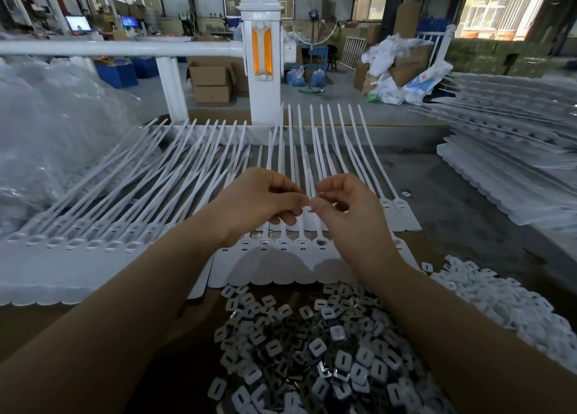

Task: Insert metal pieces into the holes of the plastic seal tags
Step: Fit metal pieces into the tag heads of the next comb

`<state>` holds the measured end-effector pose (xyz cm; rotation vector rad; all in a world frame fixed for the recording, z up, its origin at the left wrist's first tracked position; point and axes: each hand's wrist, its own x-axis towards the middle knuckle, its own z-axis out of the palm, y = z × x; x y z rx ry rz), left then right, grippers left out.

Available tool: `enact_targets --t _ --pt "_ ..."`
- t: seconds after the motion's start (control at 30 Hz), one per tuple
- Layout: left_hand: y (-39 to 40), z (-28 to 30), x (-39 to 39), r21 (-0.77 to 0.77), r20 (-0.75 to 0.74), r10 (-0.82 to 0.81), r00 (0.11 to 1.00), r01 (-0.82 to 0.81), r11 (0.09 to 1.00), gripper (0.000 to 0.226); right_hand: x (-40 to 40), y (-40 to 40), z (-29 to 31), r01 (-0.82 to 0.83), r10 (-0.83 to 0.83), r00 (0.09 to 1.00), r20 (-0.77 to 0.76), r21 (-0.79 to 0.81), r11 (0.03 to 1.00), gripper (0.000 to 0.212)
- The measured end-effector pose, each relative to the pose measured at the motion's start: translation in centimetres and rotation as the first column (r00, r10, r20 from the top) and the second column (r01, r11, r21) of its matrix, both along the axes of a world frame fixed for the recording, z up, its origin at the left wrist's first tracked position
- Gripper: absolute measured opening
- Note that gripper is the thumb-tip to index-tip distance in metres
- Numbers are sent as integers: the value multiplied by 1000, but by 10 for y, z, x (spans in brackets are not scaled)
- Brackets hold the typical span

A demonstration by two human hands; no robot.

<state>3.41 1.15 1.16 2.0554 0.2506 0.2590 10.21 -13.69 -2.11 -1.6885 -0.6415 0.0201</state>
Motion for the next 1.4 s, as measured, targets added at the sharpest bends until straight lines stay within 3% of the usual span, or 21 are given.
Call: enact_targets --t 0.1,0.3,0.57,0.97,1.4 --pt "-7 -4 3 -139 -41 100 994 -104 985 6 4 -1 -1 102 -92 989 -120 79 992 17" --pt "-27 -19 10 1 -204 190 960 -194 981 11 12 -5 -1 212 -158 924 -348 123 969 15" --pt "-31 -28 14 136 -254 220 942 -191 972 11 12 -4 -2 207 -160 929 -333 111 972 15" --pt "-34 -27 17 72 -337 213 917 -201 977 11 16 -2 -7 207 -165 933 -321 100 973 16" --pt "-33 -30 23 168 -372 202 906 -149 974 12 15 0 -9 207 -176 936 -305 73 976 15"
